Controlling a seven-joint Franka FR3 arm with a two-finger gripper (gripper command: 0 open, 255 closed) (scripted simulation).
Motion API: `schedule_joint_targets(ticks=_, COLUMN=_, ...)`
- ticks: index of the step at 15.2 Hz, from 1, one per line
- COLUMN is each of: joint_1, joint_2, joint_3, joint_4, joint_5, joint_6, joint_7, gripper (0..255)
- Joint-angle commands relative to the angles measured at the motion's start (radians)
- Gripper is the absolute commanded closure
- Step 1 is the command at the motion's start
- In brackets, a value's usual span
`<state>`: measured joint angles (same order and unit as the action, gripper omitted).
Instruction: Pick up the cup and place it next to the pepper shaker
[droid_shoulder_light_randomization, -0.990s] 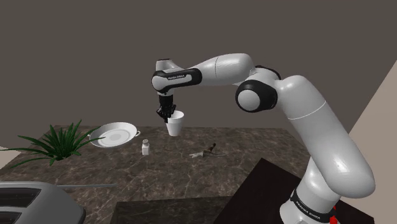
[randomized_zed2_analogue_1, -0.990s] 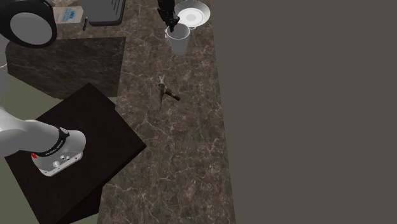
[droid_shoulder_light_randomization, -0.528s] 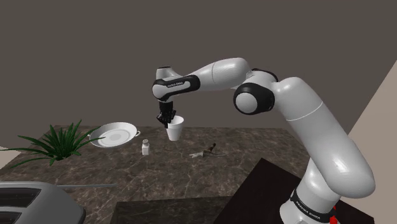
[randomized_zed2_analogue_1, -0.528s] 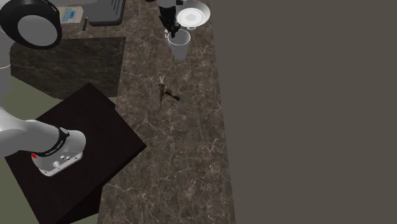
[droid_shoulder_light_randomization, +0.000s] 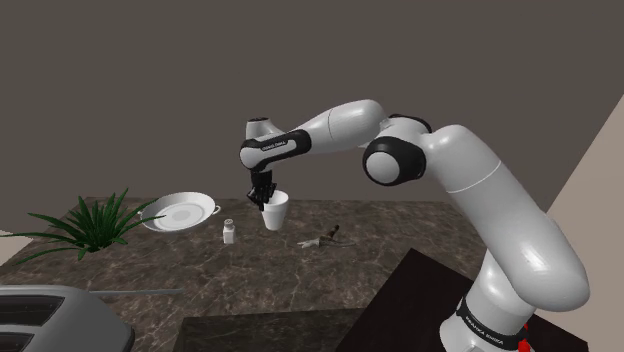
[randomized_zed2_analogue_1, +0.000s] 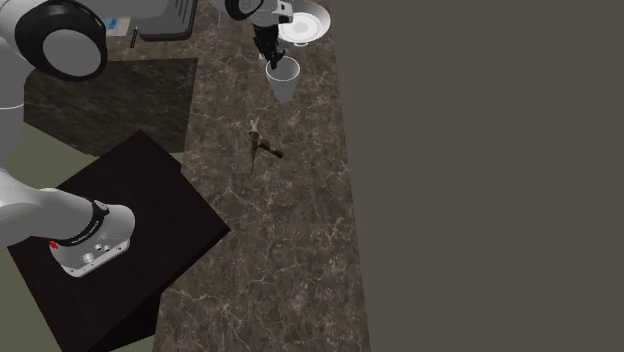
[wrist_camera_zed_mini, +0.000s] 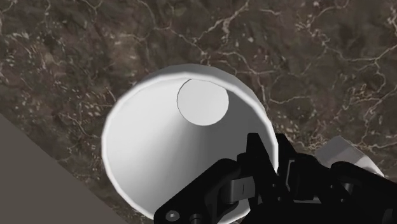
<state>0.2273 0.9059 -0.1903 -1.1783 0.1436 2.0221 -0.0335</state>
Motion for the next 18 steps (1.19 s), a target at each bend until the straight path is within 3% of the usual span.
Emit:
schedule_joint_targets(ticks=1, joint_1=0.0, joint_2=0.008, joint_3=0.001, joint_4=0.001, joint_5=0.001, joint_6=0.008, joint_7=0.0, gripper=255)
schedule_joint_targets(ticks=8, joint_1=0.0, joint_2=0.008, joint_3=0.001, joint_4=0.001, joint_5=0.001, joint_6=0.008, joint_7=0.0, gripper=255)
schedule_joint_targets(ticks=9, joint_1=0.0, joint_2=0.008, joint_3=0.001, joint_4=0.001, joint_5=0.001, joint_6=0.008, joint_7=0.0, gripper=0)
schedule_joint_targets(ticks=14, joint_1=0.0, joint_2=0.008, joint_3=0.001, joint_4=0.001, joint_5=0.001, joint_6=0.008, joint_7=0.0, gripper=0)
schedule_joint_targets(ticks=18, joint_1=0.001, joint_2=-0.042, joint_3=-0.005, joint_4=0.044, joint_5=-0.007, joint_6=-0.084, joint_7=0.005, gripper=0)
